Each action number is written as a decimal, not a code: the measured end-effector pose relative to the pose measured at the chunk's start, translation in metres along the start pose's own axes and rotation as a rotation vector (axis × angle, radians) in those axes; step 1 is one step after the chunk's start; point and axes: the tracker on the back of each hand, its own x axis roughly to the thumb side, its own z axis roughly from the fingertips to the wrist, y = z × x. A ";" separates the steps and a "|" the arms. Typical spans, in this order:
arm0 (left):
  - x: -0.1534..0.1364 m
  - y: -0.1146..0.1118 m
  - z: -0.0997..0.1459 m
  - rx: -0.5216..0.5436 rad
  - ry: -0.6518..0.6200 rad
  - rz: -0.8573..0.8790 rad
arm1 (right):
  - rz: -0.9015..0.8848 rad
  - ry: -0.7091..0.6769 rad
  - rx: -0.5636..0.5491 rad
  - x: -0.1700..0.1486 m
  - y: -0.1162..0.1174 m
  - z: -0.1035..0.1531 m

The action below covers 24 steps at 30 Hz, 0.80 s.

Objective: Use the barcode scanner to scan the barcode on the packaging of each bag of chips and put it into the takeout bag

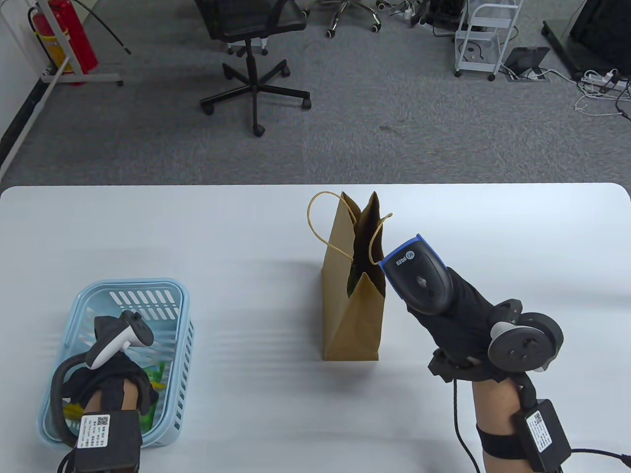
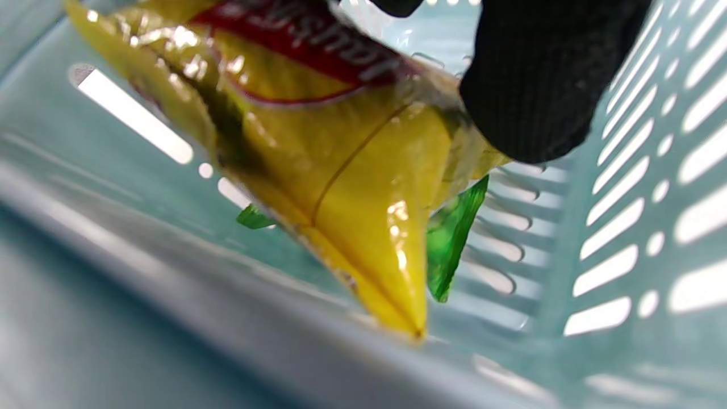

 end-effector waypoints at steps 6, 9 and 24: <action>0.001 -0.002 -0.005 -0.001 0.009 -0.009 | -0.011 0.008 -0.013 -0.002 -0.003 0.000; -0.004 0.005 0.001 0.049 0.014 0.009 | -0.012 0.009 -0.014 -0.002 -0.003 0.000; -0.063 0.073 0.089 0.472 -0.365 0.671 | -0.065 -0.001 -0.044 0.000 -0.011 0.002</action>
